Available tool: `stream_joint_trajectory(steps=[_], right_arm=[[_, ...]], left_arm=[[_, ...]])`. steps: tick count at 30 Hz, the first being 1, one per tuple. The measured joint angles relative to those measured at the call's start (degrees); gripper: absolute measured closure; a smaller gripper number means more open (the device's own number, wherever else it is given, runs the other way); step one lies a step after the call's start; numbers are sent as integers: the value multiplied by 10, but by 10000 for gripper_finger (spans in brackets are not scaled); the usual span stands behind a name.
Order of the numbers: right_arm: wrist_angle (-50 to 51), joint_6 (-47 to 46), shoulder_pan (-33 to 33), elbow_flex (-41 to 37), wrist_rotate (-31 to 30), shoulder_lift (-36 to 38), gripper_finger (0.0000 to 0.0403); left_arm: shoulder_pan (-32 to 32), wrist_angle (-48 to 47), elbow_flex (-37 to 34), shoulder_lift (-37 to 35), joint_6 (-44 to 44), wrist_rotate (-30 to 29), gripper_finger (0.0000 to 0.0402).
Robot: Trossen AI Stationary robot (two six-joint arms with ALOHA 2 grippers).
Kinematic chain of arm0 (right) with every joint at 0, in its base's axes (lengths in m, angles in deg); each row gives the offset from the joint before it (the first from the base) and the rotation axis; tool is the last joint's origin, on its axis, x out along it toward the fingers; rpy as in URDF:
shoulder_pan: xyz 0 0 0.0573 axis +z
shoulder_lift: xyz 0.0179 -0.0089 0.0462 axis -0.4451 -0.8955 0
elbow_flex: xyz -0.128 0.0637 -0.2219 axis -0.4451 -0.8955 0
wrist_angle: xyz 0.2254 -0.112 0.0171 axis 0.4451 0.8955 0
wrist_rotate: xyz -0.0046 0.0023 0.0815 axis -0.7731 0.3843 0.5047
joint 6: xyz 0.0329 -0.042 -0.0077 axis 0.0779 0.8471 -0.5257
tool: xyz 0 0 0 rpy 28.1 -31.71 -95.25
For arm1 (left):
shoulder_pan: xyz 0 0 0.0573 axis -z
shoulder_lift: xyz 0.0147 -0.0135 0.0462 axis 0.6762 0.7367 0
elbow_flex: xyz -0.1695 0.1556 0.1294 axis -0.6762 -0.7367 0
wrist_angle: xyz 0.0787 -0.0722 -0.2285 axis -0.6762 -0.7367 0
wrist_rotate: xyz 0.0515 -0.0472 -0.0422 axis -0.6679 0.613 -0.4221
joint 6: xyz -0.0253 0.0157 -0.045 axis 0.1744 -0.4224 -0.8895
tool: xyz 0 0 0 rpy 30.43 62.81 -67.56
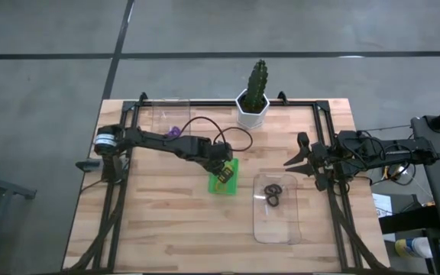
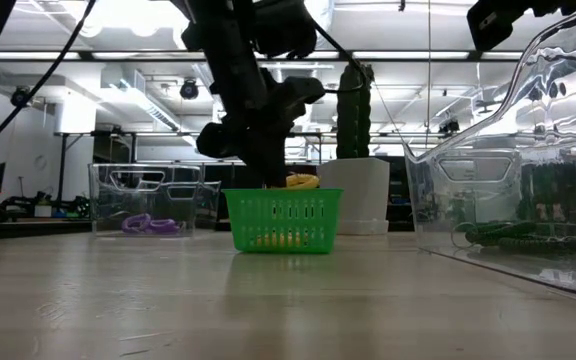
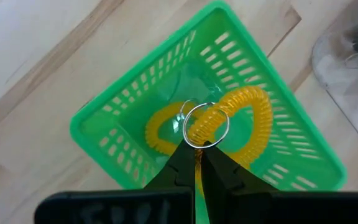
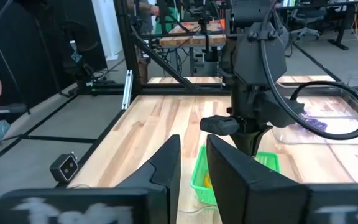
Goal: Sort spring keychains
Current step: Put the yellow orange keychain into the green bin
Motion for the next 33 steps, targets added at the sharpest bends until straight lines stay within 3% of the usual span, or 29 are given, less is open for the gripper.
stream_joint_trajectory(steps=[20, 33], right_arm=[[0, -2, 0, 0, 0, 0, 316], [0, -2, 0, 0, 0, 0, 335]], left_arm=[[0, 63, -47, 5, -14, 13, 395], [1, 72, -47, 5, -12, 13, 394]])
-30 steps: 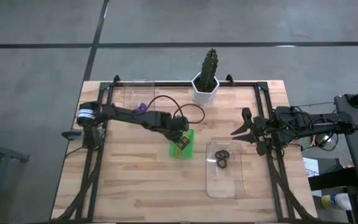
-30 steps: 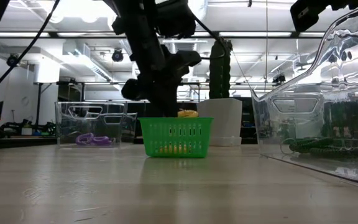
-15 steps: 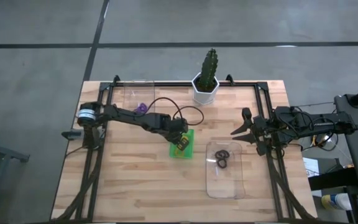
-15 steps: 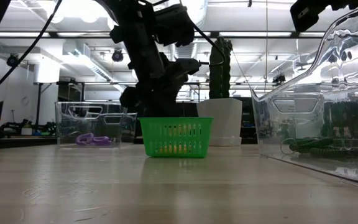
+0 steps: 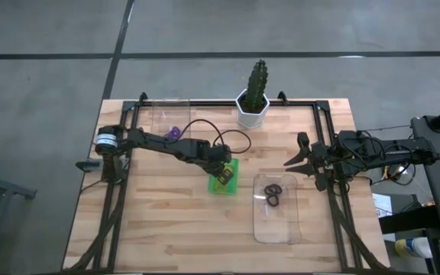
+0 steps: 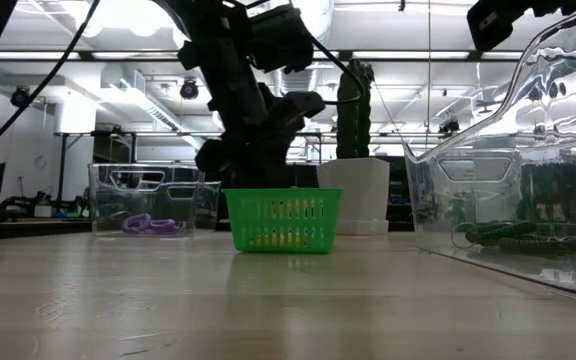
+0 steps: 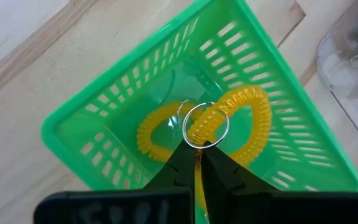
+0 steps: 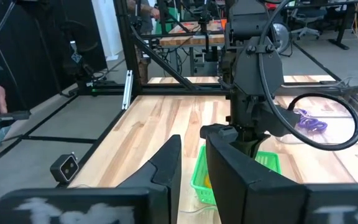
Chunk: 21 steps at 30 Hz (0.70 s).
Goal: Sort spring keychains
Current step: Put the yellow orange keychain into the green bin, then return to Home Position
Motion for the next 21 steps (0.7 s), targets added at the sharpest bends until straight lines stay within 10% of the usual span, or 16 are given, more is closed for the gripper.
stream_joint_trajectory(steps=[21], right_arm=[[-1, 0, 0, 0, 0, 0, 321]], left_arm=[[-1, -9, 17, -59, 25, 46, 260]])
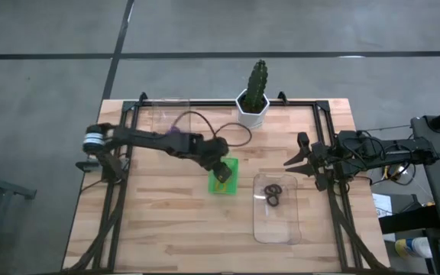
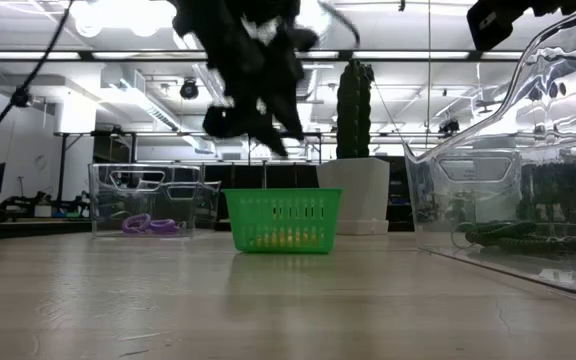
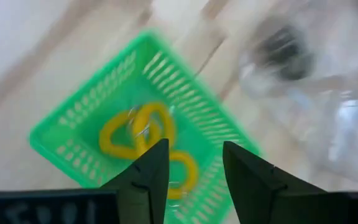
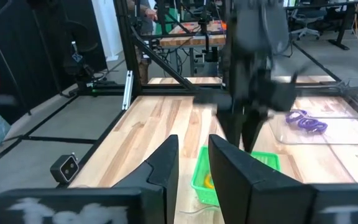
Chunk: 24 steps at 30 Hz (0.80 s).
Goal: Sort spring keychains
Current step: Return to Home Position
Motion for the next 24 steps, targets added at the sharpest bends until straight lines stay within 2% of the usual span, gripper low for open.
stream_joint_trajectory(steps=[9, 13, 19, 24], right_arm=[[-2, -8, 0, 0, 0, 7, 335], [-2, -9, 0, 1, 1, 23, 331], [1, -11, 0, 2, 1, 59, 321], [2, -9, 0, 1, 2, 87, 317]], left_arm=[[12, 3, 3, -166, 105, -24, 259], [38, 5, -2, -243, 161, -33, 259], [107, 12, -45, -344, 182, -137, 259], [170, 90, -140, -423, 186, -195, 259]])
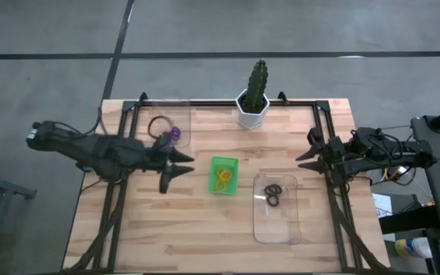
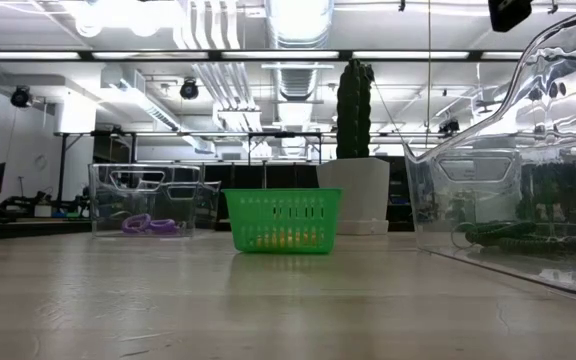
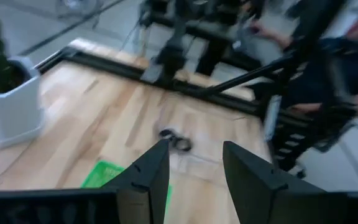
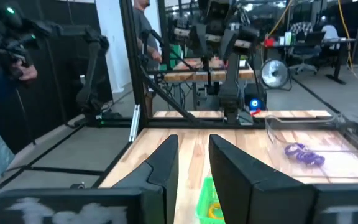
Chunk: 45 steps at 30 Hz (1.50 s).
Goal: Sort spring keychains
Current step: Return to Home Position
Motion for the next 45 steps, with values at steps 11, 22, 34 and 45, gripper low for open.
stream_joint_trajectory(steps=[11, 22, 34, 45], right_arm=[[30, -4, 0, -6, 1, 12, 331], [29, -20, 0, -19, 1, 13, 325], [-2, -13, 0, -33, 1, 13, 317], [-61, -4, 0, -61, 1, 12, 334]], left_arm=[[39, 188, -235, -142, -6, -3, 259], [39, 312, -410, -275, -11, -4, 259], [38, 316, -541, -413, 33, -44, 259], [34, 358, -609, -466, 15, -112, 259]])
